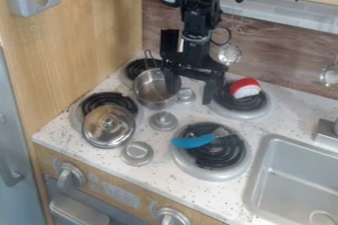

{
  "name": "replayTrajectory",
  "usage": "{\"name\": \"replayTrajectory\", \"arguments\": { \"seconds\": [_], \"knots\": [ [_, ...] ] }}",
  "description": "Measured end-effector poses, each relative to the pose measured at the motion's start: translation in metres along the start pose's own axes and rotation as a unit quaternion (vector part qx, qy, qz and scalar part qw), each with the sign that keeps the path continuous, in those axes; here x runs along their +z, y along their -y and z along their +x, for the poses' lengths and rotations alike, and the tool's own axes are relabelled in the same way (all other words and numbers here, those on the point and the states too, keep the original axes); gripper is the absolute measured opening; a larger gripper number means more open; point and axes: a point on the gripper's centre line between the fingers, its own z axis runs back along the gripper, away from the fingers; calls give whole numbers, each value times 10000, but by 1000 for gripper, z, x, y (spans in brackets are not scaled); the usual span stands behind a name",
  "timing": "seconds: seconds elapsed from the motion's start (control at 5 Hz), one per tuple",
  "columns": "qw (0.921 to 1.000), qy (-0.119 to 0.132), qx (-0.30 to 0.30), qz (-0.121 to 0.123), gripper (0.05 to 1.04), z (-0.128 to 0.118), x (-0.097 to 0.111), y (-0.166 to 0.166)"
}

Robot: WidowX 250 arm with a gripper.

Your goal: Move the white sushi to the bottom right burner

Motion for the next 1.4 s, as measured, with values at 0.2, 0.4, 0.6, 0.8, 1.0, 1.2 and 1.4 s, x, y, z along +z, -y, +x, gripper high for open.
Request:
{"name": "replayTrajectory", "arguments": {
  "seconds": [0.2,0.4,0.6,0.8,1.0,1.2,1.4],
  "knots": [
    [9997,-258,-13,-41,999,-8,-18,2],
    [9985,-155,-309,-415,999,16,-31,16],
    [9949,-23,-690,-729,999,40,-47,27],
    [9812,563,-1560,-989,999,74,-67,31],
    [9638,1206,-2232,-825,999,93,-67,17],
    [9496,1545,-2610,-792,999,90,-80,11],
    [9437,1823,-2568,-1016,1000,96,-76,8]
  ]
}}
